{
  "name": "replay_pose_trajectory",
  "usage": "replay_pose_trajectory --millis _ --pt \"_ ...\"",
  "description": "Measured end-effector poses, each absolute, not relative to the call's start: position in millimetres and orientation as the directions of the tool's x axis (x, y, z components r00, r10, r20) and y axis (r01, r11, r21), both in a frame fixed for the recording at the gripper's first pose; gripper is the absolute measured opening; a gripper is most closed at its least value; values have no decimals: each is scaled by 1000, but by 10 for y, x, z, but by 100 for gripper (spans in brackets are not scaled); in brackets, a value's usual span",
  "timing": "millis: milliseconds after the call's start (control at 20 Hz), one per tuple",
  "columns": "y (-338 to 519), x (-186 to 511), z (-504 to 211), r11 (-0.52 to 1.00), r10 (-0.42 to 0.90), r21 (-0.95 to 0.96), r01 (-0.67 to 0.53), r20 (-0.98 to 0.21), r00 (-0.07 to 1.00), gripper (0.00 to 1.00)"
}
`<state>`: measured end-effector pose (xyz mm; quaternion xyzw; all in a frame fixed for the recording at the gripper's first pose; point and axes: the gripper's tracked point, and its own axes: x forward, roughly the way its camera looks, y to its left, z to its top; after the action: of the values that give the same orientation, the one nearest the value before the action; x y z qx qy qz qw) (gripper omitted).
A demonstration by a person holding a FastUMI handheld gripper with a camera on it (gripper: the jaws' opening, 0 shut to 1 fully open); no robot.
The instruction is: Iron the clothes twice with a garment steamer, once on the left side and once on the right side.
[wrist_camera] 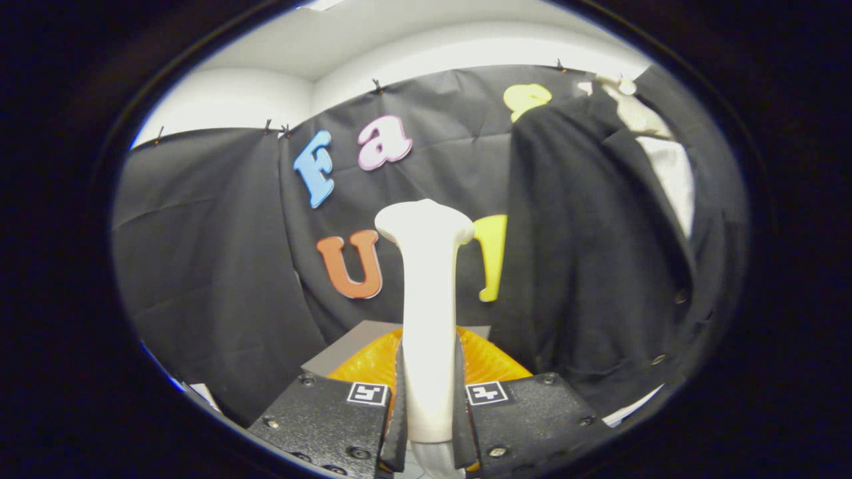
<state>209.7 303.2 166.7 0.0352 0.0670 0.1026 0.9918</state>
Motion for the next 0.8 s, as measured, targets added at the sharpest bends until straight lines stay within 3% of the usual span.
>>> replay_pose_trajectory --millis 550,800 --pt "1570 1465 2496 1000 -7 11 6 72 997 30" --pt "1299 1629 2140 1000 10 -8 -10 -6 1000 30"
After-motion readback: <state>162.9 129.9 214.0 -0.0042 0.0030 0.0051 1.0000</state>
